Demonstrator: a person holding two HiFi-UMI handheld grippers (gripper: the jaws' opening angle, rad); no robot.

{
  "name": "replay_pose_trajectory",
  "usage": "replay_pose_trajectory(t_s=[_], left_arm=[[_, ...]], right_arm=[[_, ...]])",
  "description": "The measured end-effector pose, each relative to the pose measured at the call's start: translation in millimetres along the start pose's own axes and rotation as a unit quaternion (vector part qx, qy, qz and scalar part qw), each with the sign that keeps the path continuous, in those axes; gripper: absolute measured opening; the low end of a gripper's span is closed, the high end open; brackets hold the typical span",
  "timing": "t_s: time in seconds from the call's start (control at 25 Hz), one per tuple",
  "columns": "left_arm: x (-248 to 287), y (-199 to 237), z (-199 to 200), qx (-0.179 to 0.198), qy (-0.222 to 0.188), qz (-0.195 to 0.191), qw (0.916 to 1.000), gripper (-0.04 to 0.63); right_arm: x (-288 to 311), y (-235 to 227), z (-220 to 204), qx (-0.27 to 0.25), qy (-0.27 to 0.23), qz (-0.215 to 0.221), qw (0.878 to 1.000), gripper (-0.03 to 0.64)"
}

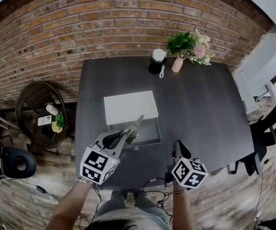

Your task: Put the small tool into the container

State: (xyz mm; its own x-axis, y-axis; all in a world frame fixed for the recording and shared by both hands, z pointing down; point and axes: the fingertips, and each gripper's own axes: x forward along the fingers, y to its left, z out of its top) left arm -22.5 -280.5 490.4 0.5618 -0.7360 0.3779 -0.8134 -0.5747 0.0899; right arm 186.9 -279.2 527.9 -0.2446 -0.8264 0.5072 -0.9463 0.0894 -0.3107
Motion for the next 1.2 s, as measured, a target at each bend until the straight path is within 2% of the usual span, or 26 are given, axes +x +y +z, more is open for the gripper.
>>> replay_pose_trajectory(t_s=[0.2, 0.36, 0.56, 0.8, 1.2], left_arm=[[11, -10, 1, 0.046, 0.011, -0.047, 0.9978, 0.014], [22, -12, -4, 0.091, 0.019, -0.077, 0.9927, 0.014], [35, -19, -10, 0.123, 0.038, -0.108, 0.9858, 0.014], [49, -26, -23, 0.191, 0.069, -0.139, 0.9693, 0.014], [70, -19, -46, 0.271, 0.121, -0.15, 0.9431, 0.014]], right_arm=[[0, -6, -4, 0.0, 0.002, -0.007, 1.0, 0.001], [1, -15, -10, 0.009, 0.006, -0.014, 1.0, 0.002], [1, -26, -20, 0.019, 0.013, -0.023, 0.999, 0.002], [4, -34, -31, 0.029, 0.02, -0.027, 0.999, 0.002], [12, -40, -41, 0.034, 0.032, -0.028, 0.998, 0.002]])
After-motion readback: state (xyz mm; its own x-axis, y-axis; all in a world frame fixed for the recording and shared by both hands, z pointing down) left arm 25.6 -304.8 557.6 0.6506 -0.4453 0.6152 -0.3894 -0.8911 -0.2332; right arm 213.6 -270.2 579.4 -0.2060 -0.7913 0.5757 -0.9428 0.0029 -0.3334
